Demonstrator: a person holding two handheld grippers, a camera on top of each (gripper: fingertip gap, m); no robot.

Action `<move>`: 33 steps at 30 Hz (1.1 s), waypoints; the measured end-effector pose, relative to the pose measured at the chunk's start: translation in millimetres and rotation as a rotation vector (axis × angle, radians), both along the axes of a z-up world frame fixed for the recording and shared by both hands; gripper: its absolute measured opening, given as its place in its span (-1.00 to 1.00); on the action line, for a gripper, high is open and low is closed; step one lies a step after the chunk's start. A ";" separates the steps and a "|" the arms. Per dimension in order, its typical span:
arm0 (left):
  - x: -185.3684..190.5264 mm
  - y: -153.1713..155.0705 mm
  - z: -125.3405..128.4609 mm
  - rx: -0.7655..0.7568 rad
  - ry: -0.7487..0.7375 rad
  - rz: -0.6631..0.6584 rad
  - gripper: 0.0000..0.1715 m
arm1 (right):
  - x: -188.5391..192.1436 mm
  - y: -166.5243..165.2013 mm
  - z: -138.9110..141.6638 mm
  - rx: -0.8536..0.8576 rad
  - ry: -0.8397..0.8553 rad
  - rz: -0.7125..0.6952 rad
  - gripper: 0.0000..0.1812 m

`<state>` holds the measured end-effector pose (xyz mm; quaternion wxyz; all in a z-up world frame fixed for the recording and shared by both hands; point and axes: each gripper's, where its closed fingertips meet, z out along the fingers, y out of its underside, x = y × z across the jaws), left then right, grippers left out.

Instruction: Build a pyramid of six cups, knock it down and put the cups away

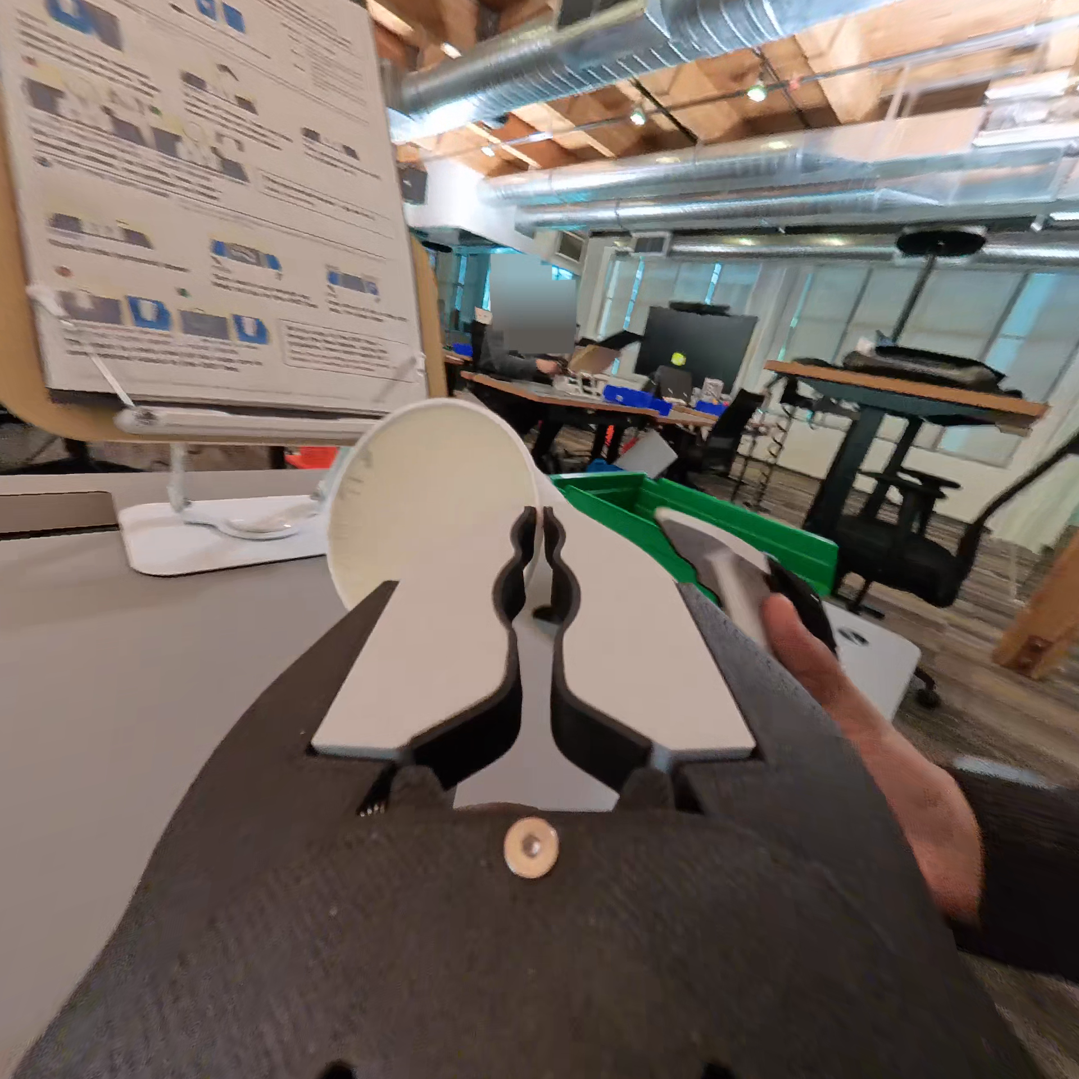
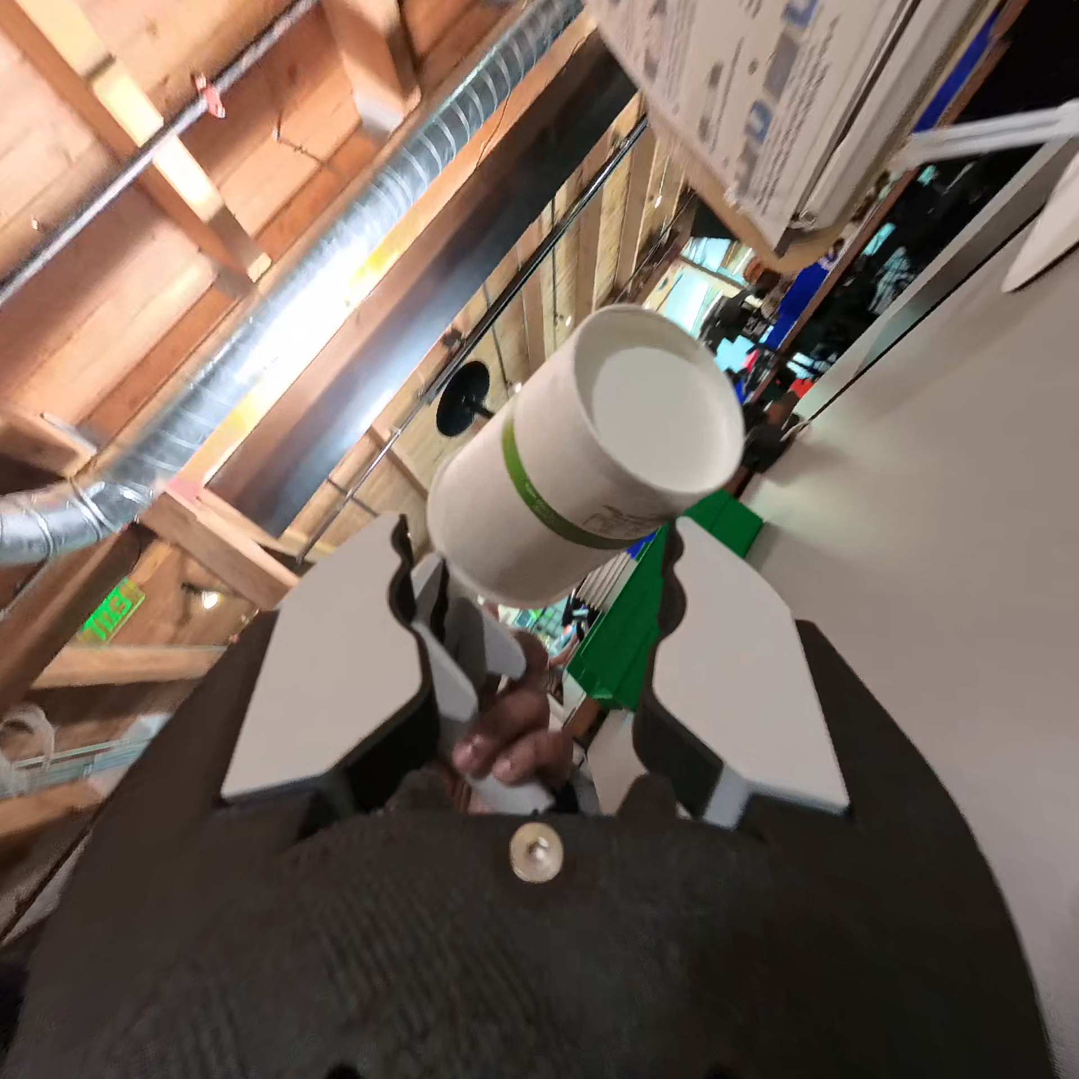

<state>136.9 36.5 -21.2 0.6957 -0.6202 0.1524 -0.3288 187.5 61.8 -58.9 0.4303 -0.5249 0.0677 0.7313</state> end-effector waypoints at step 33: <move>53.9 -66.4 -32.9 0.019 0.055 -0.614 -1.00 | -9.7 -17.0 -5.0 -0.099 0.160 0.342 -0.04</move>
